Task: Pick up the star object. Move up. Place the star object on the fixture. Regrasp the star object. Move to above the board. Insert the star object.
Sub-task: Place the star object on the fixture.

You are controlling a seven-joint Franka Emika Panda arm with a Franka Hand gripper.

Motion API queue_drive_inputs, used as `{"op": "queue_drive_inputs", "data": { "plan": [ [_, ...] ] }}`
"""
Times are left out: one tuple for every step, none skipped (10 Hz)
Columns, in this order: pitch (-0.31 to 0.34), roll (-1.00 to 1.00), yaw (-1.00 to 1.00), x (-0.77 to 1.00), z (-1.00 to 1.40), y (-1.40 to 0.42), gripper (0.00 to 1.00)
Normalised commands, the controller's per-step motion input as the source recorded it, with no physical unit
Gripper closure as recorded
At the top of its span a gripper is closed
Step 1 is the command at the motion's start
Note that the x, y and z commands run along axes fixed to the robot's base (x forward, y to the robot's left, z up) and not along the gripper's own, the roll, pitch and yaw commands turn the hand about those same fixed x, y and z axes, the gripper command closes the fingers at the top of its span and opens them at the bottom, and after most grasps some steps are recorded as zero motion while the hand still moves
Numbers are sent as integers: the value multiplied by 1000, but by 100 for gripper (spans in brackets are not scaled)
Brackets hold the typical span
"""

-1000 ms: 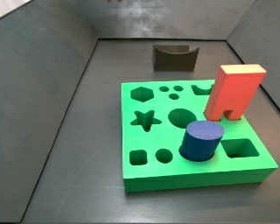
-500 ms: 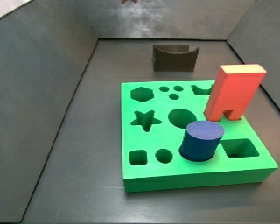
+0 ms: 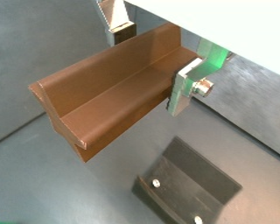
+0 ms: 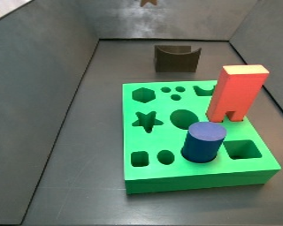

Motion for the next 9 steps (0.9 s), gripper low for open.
{"op": "queue_drive_inputs", "data": {
  "plan": [
    [96,-63,25,1000,4,-127,100],
    [111,-63,26,1000,5,-89,100],
    [232,-1000,172,1000,-174,560,100],
    [234,-1000,166,1000,-186,616,100],
    [238,-1000,113,1000,-121,515,100],
    [253,-1000,88,936,-57,354,100],
    [258,-1000,65,872,-36,197,100],
    [265,-1000,34,784,-34,113,100],
    [272,-1000,6,714,-21,92,100]
  ]
}}
